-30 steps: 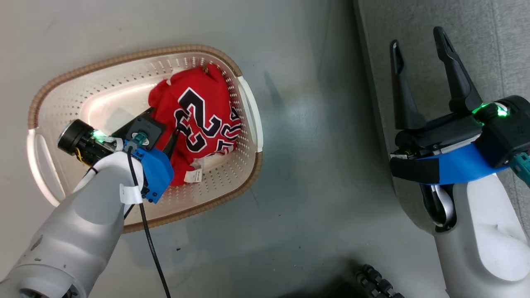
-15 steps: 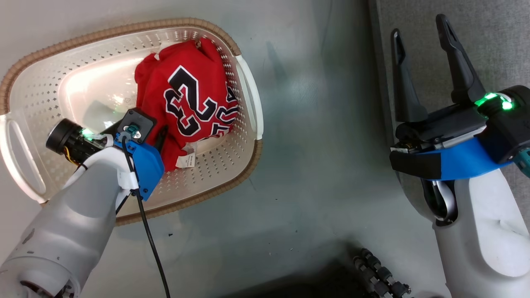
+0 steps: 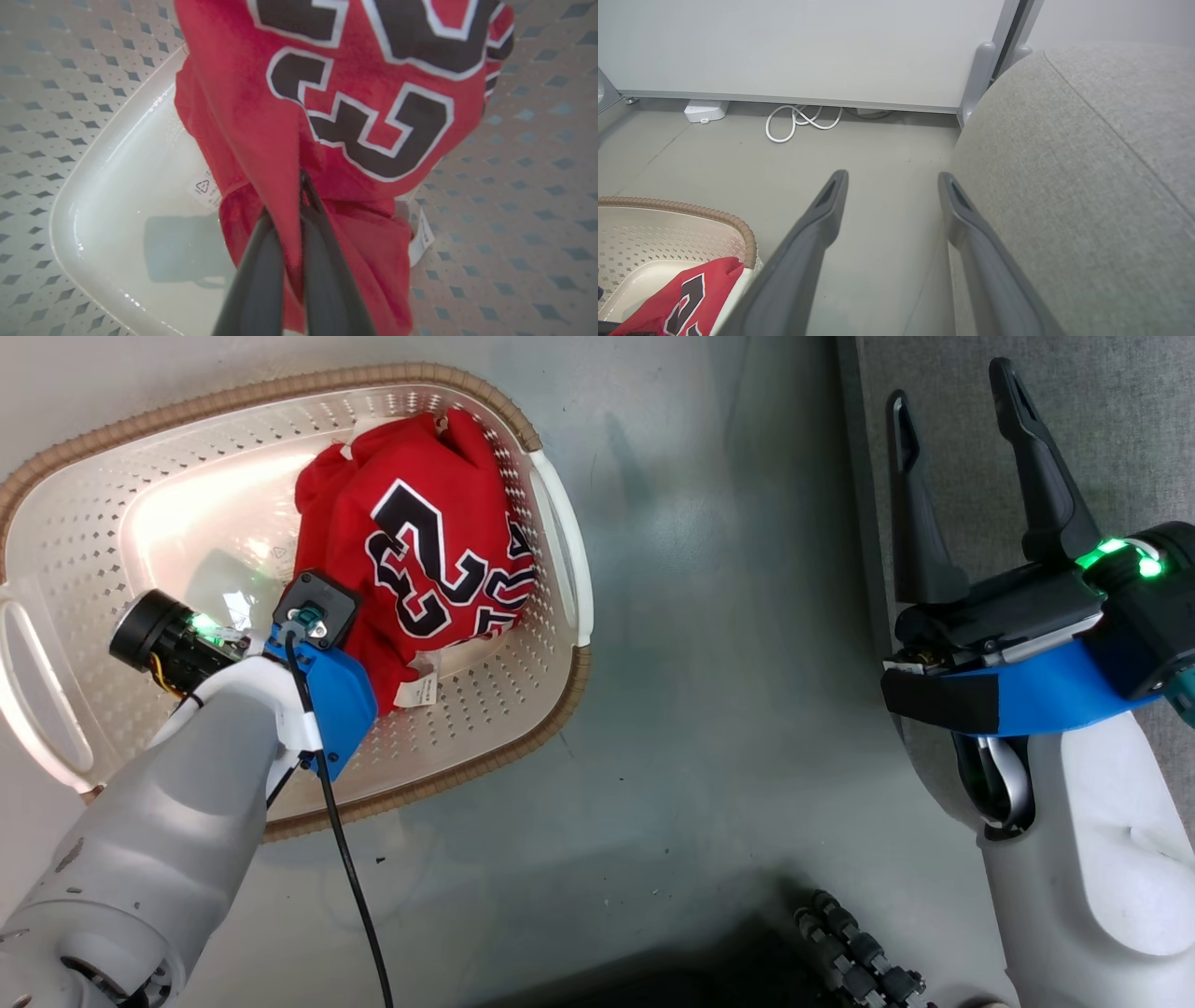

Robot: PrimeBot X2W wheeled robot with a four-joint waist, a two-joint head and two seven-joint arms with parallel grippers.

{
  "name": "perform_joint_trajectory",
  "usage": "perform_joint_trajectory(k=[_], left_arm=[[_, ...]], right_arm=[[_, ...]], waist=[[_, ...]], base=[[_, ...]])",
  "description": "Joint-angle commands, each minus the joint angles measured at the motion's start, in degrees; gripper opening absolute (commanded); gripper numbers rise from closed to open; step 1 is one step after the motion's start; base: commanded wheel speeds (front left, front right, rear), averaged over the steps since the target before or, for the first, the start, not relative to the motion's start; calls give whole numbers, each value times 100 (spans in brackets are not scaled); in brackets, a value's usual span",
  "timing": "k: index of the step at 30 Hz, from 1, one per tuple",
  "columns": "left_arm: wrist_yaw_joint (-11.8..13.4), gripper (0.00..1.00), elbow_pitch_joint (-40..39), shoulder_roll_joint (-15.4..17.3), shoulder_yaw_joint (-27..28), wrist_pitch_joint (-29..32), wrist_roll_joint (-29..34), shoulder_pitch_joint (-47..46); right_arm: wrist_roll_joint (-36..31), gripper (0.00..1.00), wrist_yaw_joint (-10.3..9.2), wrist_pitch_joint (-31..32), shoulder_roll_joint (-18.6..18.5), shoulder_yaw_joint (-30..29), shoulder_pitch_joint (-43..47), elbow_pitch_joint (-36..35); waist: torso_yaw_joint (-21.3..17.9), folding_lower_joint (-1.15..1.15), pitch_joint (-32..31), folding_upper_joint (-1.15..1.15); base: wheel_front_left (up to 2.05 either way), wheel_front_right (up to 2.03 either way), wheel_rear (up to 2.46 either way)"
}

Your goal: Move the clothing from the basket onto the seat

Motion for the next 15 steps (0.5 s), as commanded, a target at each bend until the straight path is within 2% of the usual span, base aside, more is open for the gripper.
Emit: perform_joint_trajectory(k=[1,15], left_arm=[[-4,0,18,3,-35,-3,-66,-117],[-5,0,-472,-334,-290,-356,-421,81]], right_arm=[[-27,100,1,-20,23,-18,-81,14],[-68,100,1,-20,-139,-179,128,82]], waist=[[12,0,-20,0],[526,0,-580,0]], base=[[0,0,0],[0,0,0]])
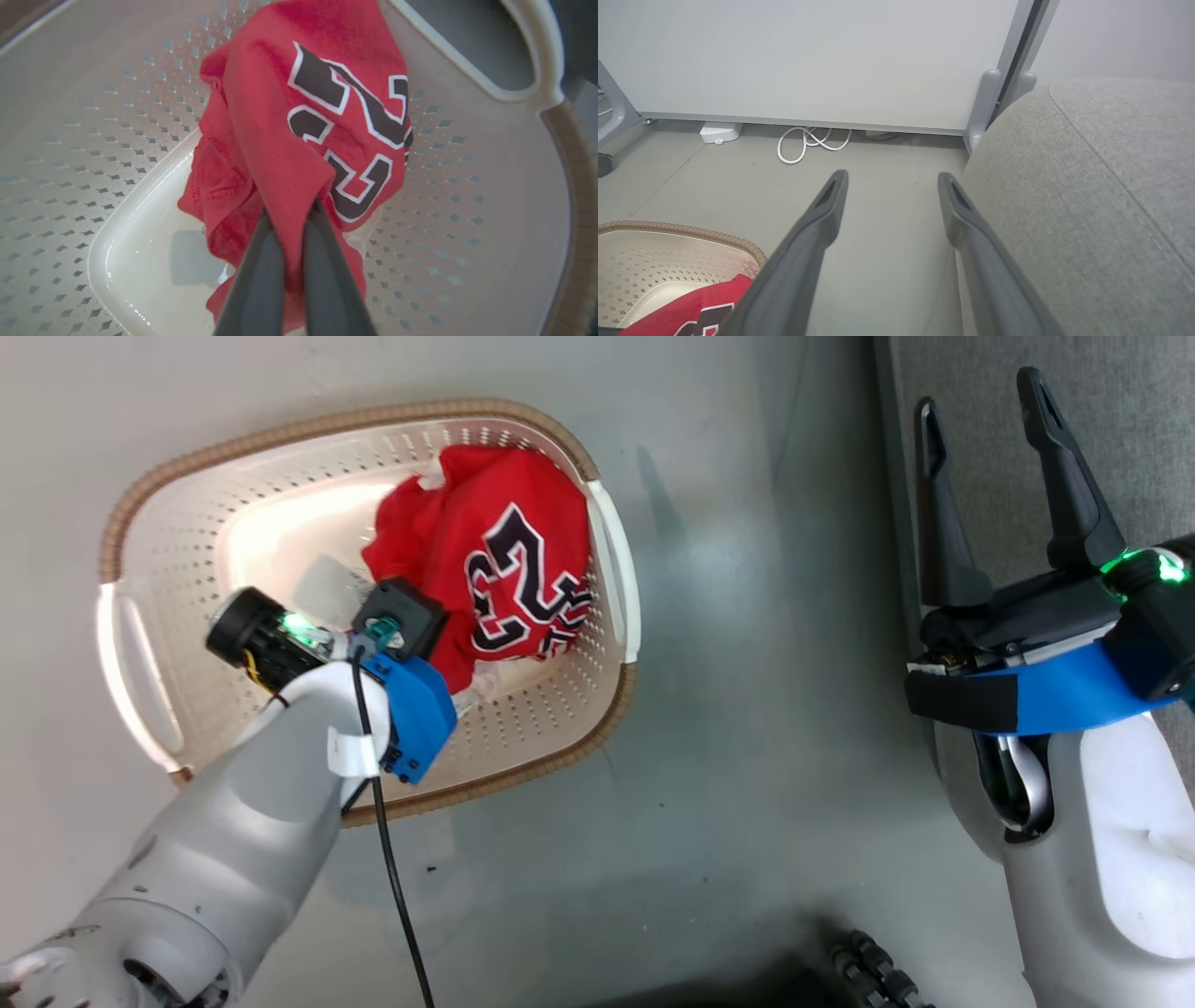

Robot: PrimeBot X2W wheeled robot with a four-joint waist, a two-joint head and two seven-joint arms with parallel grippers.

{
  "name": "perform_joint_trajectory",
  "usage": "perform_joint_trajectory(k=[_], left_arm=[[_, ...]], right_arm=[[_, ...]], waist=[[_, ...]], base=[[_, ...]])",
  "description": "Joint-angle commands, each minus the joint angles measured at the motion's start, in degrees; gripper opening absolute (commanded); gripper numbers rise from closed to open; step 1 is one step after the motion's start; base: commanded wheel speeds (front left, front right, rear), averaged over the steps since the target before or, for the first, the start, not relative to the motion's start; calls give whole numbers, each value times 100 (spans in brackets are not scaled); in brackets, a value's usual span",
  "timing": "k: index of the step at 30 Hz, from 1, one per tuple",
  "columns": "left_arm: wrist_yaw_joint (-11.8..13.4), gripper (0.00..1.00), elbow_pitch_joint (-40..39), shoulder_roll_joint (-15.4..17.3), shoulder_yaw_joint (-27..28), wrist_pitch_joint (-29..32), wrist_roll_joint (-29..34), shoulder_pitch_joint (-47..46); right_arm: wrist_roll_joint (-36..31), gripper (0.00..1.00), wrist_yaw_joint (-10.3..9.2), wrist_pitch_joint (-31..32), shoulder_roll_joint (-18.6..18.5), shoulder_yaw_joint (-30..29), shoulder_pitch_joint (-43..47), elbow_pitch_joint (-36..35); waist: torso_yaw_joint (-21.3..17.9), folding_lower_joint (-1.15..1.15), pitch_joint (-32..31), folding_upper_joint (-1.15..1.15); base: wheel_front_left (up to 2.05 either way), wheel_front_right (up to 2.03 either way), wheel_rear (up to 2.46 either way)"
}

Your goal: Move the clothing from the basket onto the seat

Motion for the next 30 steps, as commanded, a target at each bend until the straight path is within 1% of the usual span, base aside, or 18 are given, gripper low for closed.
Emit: perform_joint_trajectory(k=[1,4,6,10,18,20,30], left_arm=[[-5,0,-79,-25,-37,-56,-53,94],[-5,0,-232,-101,-48,-90,-78,198],[-5,0,-439,-115,49,-96,-69,222],[-1,0,-905,-71,470,-94,81,488],[38,0,-1751,-100,1276,-96,650,1135],[37,0,-1852,-110,1366,-96,718,1204],[19,0,-2813,-151,2414,-97,1248,1919]], right_arm=[[-25,100,1,-20,-44,-6,83,17],[-34,100,1,-20,-95,-29,165,56],[-37,100,1,-20,-114,-39,214,70],[-32,100,1,-20,-168,-72,342,125],[7,100,1,-20,-263,-126,674,289],[7,100,1,-20,-274,-133,715,309],[66,100,1,-19,-268,-129,1200,529]], waist=[[165,0,-222,0],[275,0,-449,0],[350,0,-621,0],[487,0,-995,0],[704,0,-1842,0],[731,0,-1941,0],[863,0,-2964,0]], base=[[0,0,0],[0,0,0],[0,0,0],[0,0,0],[0,0,0],[0,0,0],[0,0,0]])
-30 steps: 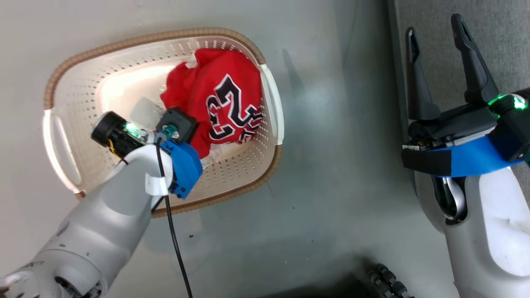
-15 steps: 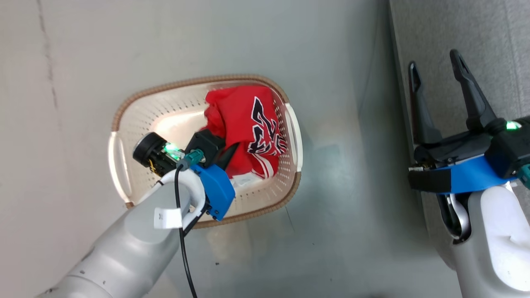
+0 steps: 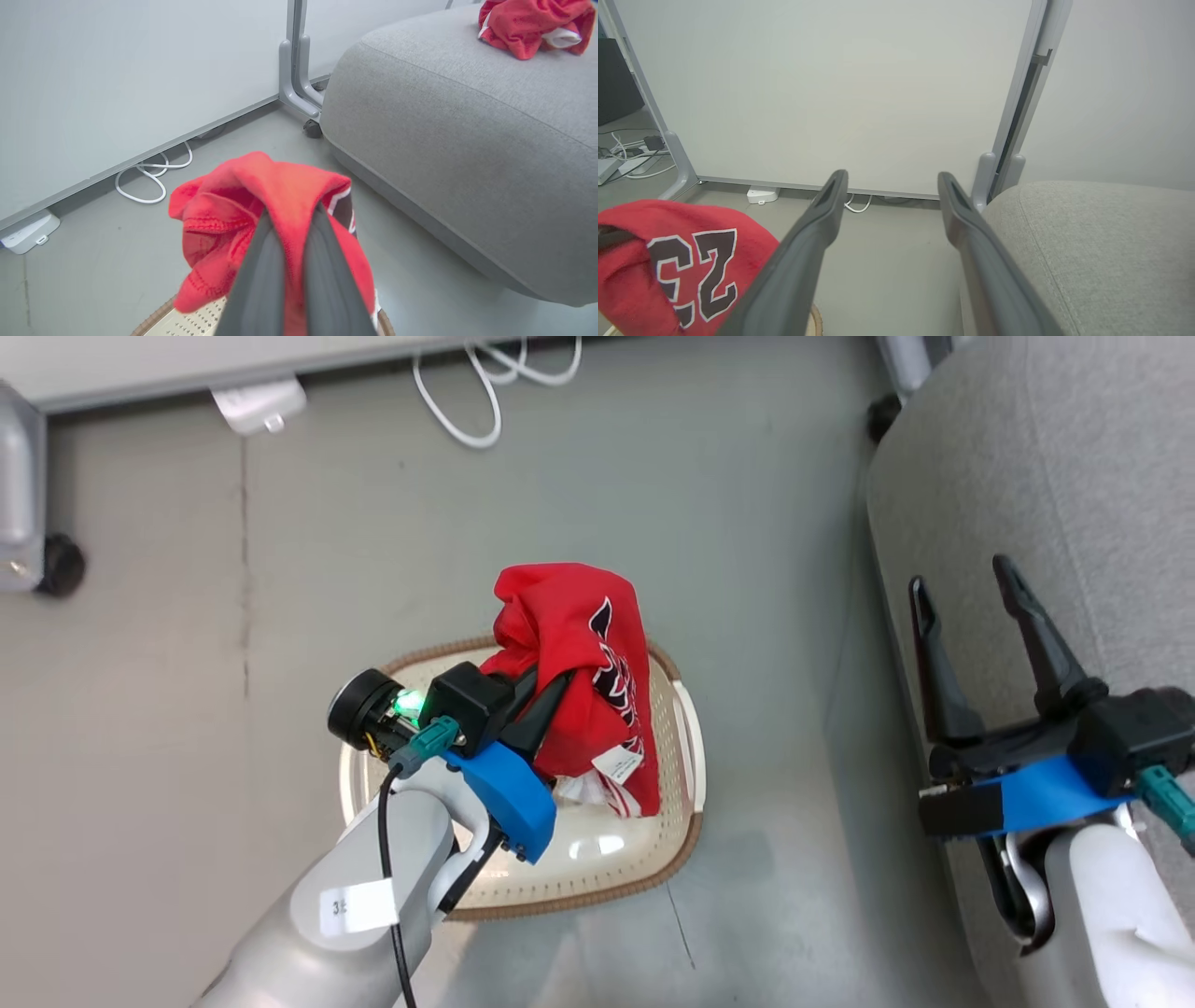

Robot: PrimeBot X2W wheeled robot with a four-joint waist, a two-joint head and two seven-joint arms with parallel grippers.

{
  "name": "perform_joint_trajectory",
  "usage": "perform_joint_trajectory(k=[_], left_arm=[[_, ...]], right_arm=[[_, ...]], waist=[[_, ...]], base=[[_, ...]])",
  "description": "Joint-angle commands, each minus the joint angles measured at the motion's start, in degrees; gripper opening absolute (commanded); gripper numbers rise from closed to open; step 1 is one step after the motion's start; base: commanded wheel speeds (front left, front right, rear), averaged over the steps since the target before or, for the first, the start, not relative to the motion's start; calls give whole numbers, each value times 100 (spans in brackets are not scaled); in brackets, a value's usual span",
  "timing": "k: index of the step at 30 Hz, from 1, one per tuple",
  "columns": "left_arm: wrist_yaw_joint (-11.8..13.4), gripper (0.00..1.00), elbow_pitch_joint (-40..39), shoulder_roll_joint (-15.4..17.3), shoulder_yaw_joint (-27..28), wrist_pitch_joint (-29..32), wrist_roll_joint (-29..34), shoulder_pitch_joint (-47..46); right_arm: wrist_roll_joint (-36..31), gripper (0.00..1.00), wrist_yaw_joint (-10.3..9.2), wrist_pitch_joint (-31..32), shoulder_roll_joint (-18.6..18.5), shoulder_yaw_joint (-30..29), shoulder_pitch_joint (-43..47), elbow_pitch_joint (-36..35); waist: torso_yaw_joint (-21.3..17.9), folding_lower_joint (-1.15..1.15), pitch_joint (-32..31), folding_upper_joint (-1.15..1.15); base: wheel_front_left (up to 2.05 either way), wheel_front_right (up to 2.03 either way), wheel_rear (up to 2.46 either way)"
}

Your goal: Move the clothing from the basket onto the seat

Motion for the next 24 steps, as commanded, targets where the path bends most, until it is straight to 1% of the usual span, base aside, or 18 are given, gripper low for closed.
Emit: perform_joint_trajectory(k=[1,5,10,16,24], left_arm=[[9,0,-104,1,100,-30,79,90],[3,0,-431,-51,400,-30,275,249],[-2,0,-738,-139,601,-29,508,330],[-7,0,-1023,-288,666,-29,698,296],[-10,0,-1212,-411,609,-30,703,96]], right_arm=[[43,100,1,-18,-10,-6,141,40],[62,100,1,-18,6,-15,359,124],[86,100,1,-18,29,-21,639,209],[104,100,1,-18,53,-38,926,264],[122,100,1,-18,96,-38,1226,348]], waist=[[67,1,-380,0],[90,1,-772,0],[113,1,-1215,0],[110,1,-1647,0],[95,1,-2076,0]], base=[[0,0,0],[0,0,0],[0,0,0],[0,0,0],[0,0,0]])
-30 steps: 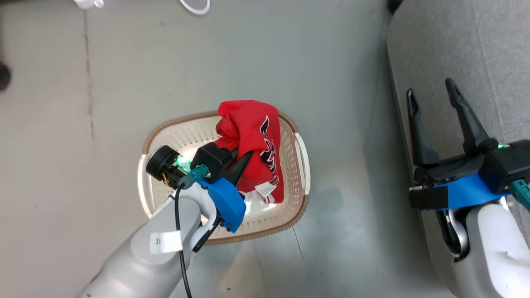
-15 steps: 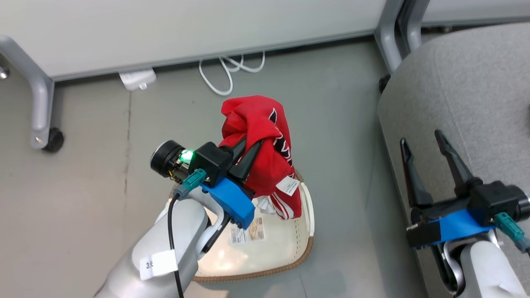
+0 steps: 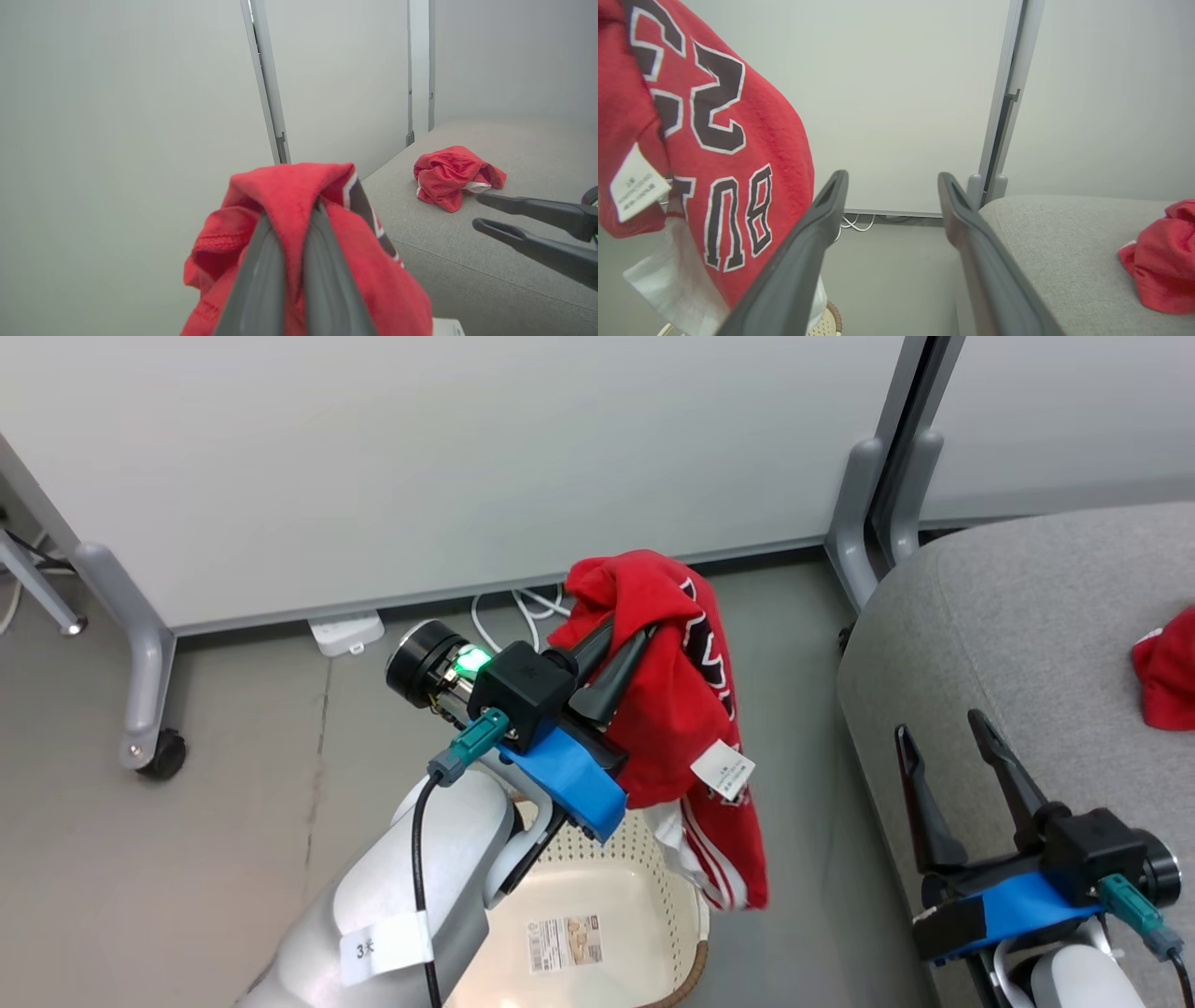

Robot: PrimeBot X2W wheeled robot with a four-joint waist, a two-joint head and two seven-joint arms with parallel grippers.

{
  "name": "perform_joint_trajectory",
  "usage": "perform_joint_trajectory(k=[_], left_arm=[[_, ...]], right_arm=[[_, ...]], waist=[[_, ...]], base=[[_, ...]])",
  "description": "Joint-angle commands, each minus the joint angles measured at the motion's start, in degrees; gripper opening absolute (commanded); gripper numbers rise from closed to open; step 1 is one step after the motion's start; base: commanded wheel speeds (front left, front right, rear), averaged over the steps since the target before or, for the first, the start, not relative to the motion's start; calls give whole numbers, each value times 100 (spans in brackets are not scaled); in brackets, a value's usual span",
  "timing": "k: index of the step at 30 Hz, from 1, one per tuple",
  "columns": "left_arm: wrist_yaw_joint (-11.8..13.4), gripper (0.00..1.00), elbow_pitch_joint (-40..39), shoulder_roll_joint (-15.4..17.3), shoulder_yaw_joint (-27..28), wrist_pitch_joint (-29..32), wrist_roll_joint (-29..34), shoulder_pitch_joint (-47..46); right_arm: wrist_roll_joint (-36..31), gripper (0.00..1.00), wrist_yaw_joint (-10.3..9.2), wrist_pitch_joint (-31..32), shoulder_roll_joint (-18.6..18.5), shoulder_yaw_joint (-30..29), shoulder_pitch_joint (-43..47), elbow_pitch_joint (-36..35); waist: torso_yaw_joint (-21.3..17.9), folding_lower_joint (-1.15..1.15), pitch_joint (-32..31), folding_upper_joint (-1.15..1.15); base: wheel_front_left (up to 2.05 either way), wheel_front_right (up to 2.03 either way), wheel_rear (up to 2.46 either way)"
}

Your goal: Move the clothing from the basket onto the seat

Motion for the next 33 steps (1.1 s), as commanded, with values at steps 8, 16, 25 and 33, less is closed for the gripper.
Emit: perform_joint_trajectory(k=[8,16,25,33], left_arm=[[-4,0,-111,-20,-107,-28,-24,-8],[-5,0,-147,31,-130,-29,-32,30],[9,0,-143,74,-95,-29,-3,4],[18,0,-130,60,-101,-29,44,-62]], right_arm=[[2,100,1,-18,81,-18,272,16],[14,100,1,-17,74,42,223,-8],[50,100,1,-18,-70,673,-109,-68],[256,100,1,-17,-222,1584,-426,-159]], waist=[[-8,1,-285,0],[20,1,-301,0],[21,1,-201,0],[31,1,-108,0]], base=[[0,0,0],[0,0,0],[0,0,0],[0,0,0]])
